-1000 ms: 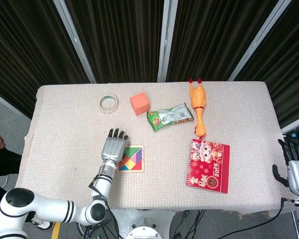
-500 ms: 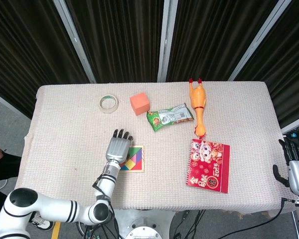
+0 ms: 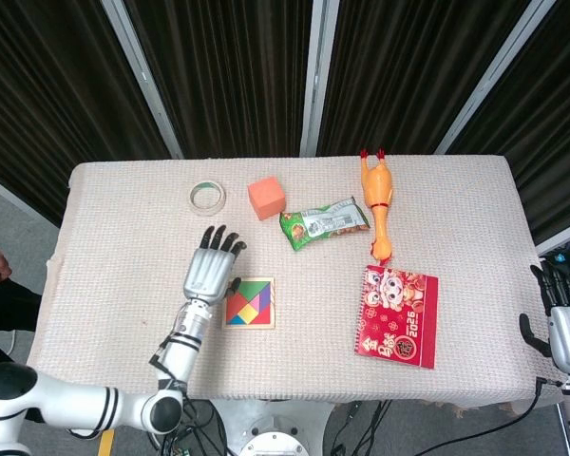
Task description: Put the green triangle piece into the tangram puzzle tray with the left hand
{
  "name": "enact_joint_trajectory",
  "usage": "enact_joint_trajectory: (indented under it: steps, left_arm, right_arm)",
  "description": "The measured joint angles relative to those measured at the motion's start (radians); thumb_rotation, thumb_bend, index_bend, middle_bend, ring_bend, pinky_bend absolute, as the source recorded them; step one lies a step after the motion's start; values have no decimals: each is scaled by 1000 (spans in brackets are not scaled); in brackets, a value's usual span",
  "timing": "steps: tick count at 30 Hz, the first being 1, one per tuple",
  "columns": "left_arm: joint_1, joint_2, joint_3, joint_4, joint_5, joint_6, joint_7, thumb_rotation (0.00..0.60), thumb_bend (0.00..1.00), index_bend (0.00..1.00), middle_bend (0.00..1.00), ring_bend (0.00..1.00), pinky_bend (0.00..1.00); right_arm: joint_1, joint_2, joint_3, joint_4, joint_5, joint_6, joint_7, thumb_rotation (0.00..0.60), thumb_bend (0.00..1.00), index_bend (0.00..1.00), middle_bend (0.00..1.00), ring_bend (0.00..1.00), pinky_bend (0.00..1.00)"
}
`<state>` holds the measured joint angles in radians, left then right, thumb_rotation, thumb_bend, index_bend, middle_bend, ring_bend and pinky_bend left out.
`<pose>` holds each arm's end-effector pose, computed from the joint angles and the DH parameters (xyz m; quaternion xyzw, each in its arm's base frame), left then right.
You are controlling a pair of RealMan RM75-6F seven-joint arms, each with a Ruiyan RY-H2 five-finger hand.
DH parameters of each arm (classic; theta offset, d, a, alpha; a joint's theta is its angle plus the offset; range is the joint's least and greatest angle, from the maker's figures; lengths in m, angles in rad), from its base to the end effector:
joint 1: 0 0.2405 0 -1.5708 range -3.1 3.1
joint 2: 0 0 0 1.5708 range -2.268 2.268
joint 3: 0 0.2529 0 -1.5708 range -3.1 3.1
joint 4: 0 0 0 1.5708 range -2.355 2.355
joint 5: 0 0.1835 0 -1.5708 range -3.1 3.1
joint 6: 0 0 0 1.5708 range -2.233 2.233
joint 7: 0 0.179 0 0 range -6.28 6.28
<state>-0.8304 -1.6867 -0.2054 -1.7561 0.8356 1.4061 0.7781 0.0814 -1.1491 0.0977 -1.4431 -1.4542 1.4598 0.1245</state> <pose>-0.0762 0.3433 0.0042 -0.6810 -0.3682 -0.3909 0.4978 -0.3301 -0.2228 0.1980 0.5680 -0.3877 0.3875 0.6140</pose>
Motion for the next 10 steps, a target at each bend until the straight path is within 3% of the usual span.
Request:
enact_joint_trajectory:
  steps: [5, 10]
  left_arm:
    - [121, 206, 144, -19, 304, 36, -268, 600, 217, 224, 120, 0, 48]
    - [285, 428, 314, 9, 506, 98, -493, 600, 192, 195, 113, 0, 39]
  right_arm:
    - [3, -5, -3, -7, -41, 30, -5, 600, 369, 0, 0, 0, 0]
    - [5, -18, -7, -7, -79, 63, -24, 600, 367, 0, 0, 0, 0]
